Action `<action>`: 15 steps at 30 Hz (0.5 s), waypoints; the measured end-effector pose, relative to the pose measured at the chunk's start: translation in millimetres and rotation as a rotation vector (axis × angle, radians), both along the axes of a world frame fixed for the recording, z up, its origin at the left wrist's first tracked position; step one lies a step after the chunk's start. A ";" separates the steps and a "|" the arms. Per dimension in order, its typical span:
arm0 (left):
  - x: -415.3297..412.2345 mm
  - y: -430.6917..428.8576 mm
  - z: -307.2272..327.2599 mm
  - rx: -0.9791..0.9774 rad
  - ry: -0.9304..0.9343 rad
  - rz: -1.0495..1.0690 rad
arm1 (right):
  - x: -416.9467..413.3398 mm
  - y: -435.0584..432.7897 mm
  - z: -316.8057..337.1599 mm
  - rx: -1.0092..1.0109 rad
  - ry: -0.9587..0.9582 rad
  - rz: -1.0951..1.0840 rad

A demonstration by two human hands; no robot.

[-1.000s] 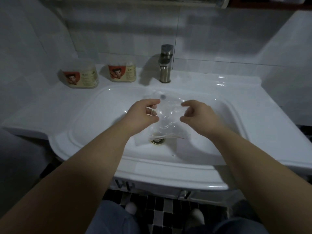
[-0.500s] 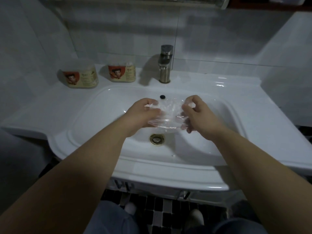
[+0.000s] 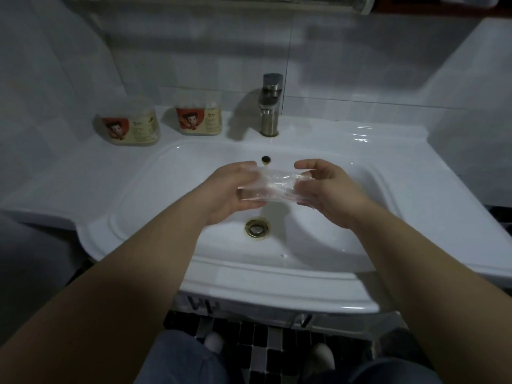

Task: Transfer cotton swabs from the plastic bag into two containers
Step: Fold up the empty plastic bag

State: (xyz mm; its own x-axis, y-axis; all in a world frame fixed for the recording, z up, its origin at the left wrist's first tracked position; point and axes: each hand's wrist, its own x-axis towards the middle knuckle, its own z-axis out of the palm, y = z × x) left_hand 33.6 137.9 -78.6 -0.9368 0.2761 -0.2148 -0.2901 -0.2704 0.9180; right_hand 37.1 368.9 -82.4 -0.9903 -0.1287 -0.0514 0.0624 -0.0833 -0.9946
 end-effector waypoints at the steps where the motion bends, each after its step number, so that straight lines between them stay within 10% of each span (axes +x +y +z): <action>1: 0.1 1.0 -1.9 -0.078 0.040 -0.009 | -1.0 0.4 -0.8 0.003 0.001 0.001; 15: -2.6 -0.4 -0.4 -0.032 0.109 0.046 | -2.2 4.6 -0.8 0.152 0.023 0.068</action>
State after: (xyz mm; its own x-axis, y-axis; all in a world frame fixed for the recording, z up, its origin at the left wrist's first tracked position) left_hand 31.0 137.5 -79.1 -0.9666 0.2273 -0.1187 -0.1758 -0.2507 0.9520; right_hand 34.9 373.6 -83.2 -0.9807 -0.1884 -0.0529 0.0399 0.0721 -0.9966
